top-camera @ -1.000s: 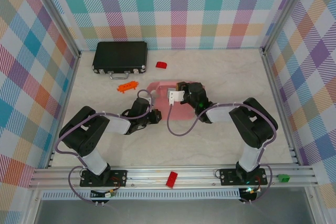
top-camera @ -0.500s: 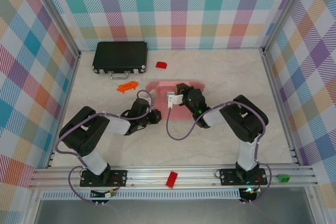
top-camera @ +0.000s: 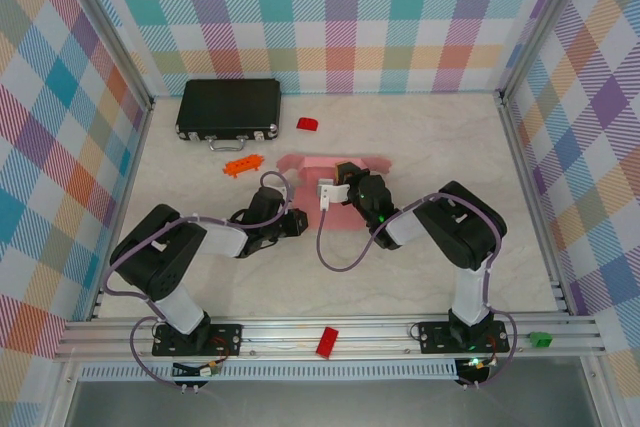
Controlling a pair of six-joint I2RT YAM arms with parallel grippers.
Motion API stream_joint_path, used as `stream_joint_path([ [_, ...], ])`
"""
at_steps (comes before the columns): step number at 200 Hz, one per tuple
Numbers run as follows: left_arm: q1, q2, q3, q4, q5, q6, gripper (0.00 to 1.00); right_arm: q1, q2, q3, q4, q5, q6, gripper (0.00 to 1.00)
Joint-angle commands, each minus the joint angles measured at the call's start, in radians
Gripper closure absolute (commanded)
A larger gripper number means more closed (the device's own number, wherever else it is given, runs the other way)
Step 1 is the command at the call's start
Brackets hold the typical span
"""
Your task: Fold the paper box
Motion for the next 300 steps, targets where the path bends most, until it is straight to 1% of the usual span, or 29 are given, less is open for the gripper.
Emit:
stream_joint_path([
  [1, -0.009, -0.075, -0.003, -0.066, 0.019, 0.034, 0.77, 0.008, 0.025, -0.009, 0.007, 0.014, -0.001, 0.94],
  [16, -0.009, -0.124, 0.003, -0.096, 0.023, 0.052, 0.69, 0.008, 0.026, -0.006, 0.005, 0.015, 0.001, 0.94],
  [39, -0.009, -0.204, 0.004, -0.141, 0.020, 0.078, 0.61, 0.008, 0.036, -0.004, 0.023, 0.016, -0.006, 0.94],
  [60, -0.009, -0.280, 0.002, -0.180, 0.017, 0.097, 0.55, 0.008, 0.043, -0.001, 0.030, 0.019, -0.014, 0.94],
  [81, -0.007, -0.369, 0.002, -0.231, -0.004, 0.114, 0.52, 0.008, 0.045, 0.002, 0.033, 0.018, -0.015, 0.94],
  [92, -0.005, -0.419, -0.001, -0.264, -0.058, 0.112, 0.48, 0.008, 0.046, 0.004, 0.035, 0.018, -0.015, 0.94],
  [109, 0.014, -0.499, 0.001, -0.328, -0.187, 0.085, 0.43, 0.008, 0.049, 0.004, 0.036, 0.018, -0.015, 0.94],
  [125, 0.066, -0.543, 0.020, -0.392, -0.261, 0.074, 0.42, 0.008, 0.053, 0.006, 0.038, 0.017, -0.016, 0.94],
  [132, 0.089, -0.548, 0.035, -0.425, -0.303, 0.070, 0.37, 0.008, 0.053, 0.007, 0.036, 0.016, -0.016, 0.94],
  [136, 0.102, -0.547, 0.044, -0.437, -0.325, 0.072, 0.36, 0.008, 0.054, 0.008, 0.037, 0.017, -0.016, 0.94],
  [151, 0.166, -0.515, 0.083, -0.480, -0.379, 0.085, 0.36, 0.008, 0.054, 0.011, 0.036, 0.016, -0.016, 0.94],
  [162, 0.219, -0.468, 0.120, -0.497, -0.386, 0.097, 0.36, 0.008, 0.054, 0.017, 0.035, 0.017, -0.015, 0.94],
  [181, 0.293, -0.367, 0.189, -0.507, -0.362, 0.121, 0.37, 0.008, 0.054, 0.025, 0.030, 0.016, -0.016, 0.94],
  [203, 0.336, -0.240, 0.280, -0.507, -0.333, 0.152, 0.39, 0.008, 0.051, 0.034, 0.020, 0.015, -0.016, 0.94],
  [221, 0.357, -0.128, 0.362, -0.536, -0.288, 0.180, 0.43, 0.008, 0.053, 0.042, 0.012, 0.015, -0.016, 0.94],
  [242, 0.358, -0.026, 0.448, -0.566, -0.238, 0.218, 0.46, 0.008, 0.054, 0.054, 0.002, 0.013, -0.018, 0.94],
  [253, 0.359, 0.015, 0.480, -0.571, -0.186, 0.240, 0.47, 0.008, 0.056, 0.061, -0.003, 0.012, -0.016, 0.94],
  [277, 0.359, 0.076, 0.531, -0.595, -0.106, 0.273, 0.50, 0.008, 0.062, 0.075, -0.008, 0.011, -0.016, 0.94],
  [300, 0.359, 0.110, 0.544, -0.594, -0.058, 0.289, 0.50, 0.008, 0.062, 0.082, -0.015, 0.013, -0.020, 0.94],
])
